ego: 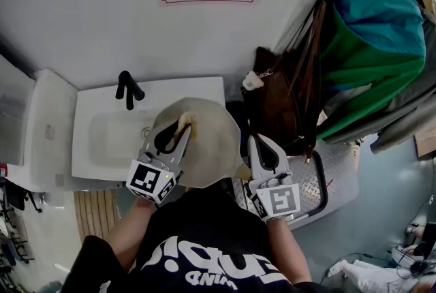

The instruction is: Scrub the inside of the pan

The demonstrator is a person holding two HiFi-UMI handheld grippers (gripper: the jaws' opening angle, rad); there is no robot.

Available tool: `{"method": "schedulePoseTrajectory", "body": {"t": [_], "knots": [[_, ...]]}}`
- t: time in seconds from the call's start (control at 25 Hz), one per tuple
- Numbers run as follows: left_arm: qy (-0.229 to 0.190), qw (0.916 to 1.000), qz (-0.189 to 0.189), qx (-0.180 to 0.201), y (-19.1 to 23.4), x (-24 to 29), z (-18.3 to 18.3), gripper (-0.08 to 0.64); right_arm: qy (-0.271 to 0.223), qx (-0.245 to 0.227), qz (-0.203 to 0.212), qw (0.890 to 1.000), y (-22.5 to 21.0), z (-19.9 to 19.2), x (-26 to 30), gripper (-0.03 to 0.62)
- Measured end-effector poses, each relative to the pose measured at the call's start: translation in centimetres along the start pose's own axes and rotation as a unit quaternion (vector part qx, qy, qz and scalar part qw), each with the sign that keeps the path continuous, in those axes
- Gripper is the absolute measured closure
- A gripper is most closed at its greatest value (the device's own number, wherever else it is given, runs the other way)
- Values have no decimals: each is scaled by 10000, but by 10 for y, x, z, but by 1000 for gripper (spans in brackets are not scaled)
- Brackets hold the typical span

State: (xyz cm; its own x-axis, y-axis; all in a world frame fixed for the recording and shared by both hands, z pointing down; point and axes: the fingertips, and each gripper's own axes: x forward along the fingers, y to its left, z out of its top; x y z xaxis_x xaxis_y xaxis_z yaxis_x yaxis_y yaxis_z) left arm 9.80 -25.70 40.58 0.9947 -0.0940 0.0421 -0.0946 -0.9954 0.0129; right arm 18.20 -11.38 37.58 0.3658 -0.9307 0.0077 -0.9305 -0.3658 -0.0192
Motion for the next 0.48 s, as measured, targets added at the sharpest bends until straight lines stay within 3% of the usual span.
{"method": "schedulePoseTrajectory", "body": {"t": [0.48], "knots": [[99,9999,-11,-34,1,-2,-4,483,-51,-16,62,10000,5,2,0,584]]}}
